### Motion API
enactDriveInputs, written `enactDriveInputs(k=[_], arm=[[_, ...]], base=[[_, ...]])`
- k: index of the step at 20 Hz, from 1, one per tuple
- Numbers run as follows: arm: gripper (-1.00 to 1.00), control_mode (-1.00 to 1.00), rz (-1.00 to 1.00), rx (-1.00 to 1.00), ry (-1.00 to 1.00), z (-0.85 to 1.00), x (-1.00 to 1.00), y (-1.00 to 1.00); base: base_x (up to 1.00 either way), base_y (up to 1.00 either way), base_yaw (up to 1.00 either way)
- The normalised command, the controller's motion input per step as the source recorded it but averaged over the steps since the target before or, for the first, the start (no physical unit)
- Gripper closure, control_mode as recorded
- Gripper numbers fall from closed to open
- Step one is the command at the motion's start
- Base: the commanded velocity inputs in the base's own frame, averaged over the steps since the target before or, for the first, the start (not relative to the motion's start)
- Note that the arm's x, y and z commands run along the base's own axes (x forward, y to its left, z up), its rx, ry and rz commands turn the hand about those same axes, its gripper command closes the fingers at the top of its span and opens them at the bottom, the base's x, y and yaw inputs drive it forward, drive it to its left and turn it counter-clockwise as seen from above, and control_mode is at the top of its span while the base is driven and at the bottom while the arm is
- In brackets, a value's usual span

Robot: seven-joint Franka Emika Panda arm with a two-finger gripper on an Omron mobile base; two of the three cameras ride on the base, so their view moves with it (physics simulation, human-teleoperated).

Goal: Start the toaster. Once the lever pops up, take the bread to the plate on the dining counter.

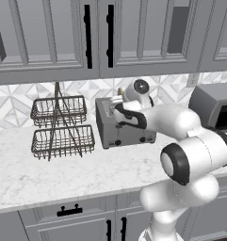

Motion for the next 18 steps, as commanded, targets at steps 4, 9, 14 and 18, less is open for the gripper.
enactDriveInputs(k=[4, 9, 14, 18], arm=[[1.00, -1.00, 0.00, 0.00, 0.00, 0.35, -0.48, 0.00], [1.00, -1.00, 0.00, 0.00, 0.08, 0.24, -0.57, -0.01], [1.00, -1.00, 0.00, 0.00, 0.18, 0.00, -0.52, -0.05], [1.00, -1.00, 0.00, 0.00, 0.17, 0.07, -0.65, -0.07]], base=[[0.00, 0.00, 0.00], [0.00, 0.00, 0.00], [0.00, 0.00, 0.00], [0.00, 0.00, 0.00]])
